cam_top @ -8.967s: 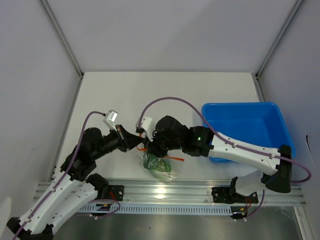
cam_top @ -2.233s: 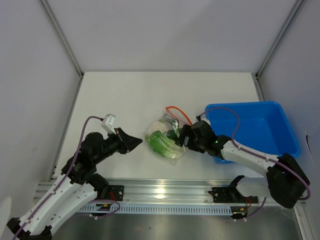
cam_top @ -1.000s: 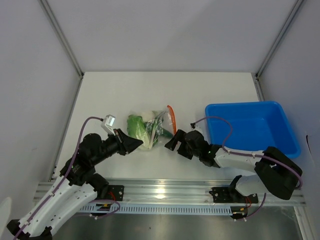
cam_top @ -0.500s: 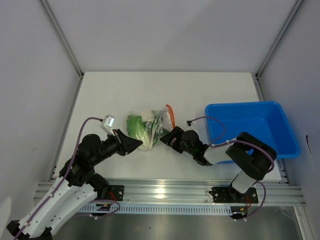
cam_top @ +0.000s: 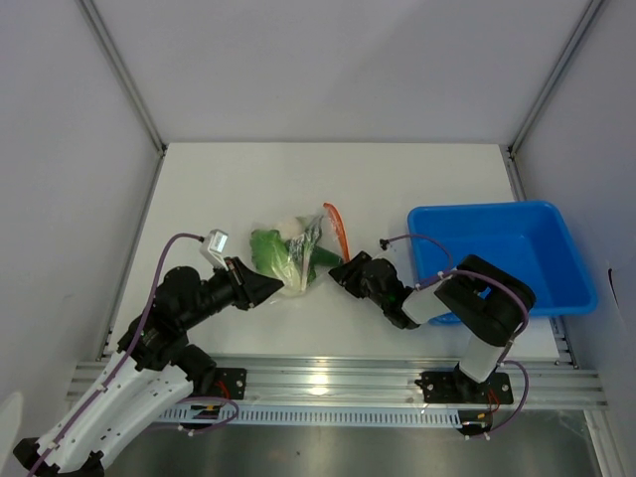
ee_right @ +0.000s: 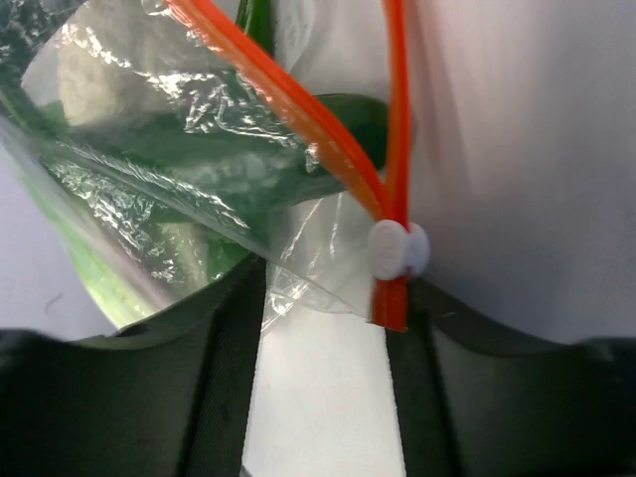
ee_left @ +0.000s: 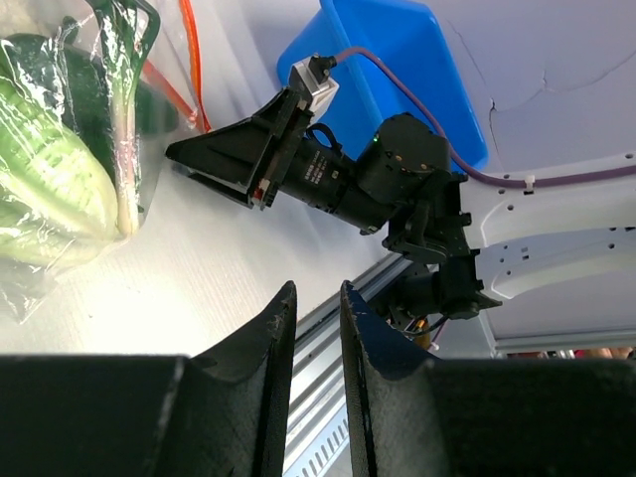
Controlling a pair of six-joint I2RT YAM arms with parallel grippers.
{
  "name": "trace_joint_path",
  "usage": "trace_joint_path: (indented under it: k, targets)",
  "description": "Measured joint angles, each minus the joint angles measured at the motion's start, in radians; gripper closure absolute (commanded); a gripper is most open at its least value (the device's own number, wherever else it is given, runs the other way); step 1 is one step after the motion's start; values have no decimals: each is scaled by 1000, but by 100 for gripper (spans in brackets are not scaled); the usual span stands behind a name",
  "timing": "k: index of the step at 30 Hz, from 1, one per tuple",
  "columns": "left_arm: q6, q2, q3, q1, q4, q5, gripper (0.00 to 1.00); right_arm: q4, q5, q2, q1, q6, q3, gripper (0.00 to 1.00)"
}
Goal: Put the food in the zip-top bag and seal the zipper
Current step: Pick up the zipper food storage bag at the center of the board.
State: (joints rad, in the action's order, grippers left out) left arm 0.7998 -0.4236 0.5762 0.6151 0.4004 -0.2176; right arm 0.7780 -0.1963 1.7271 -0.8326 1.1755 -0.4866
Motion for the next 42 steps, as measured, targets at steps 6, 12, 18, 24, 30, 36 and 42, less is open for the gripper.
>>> trace_joint_path:
  k: [6,12,18,24,30,36,42]
  targets:
    - [-25,-6,4,0,22,6,74,48,24,63,56,-76,-3,100]
    - [-75,-16,55,0,64,40,74,-117,89,-78,79,-278,-45,100]
    - [-121,-29,116,0,65,73,73,-433,209,-264,82,-548,-347,100]
    - [-164,-55,126,0,27,62,61,-594,352,-333,87,-790,-494,100]
    - [-255,-88,184,0,13,53,34,-733,453,-350,90,-912,-494,100]
    - [-376,-231,313,0,-85,-15,32,-874,516,-442,93,-987,-494,100]
    - [-666,-534,510,-20,-179,-212,42,-917,551,-464,100,-1009,-494,100]
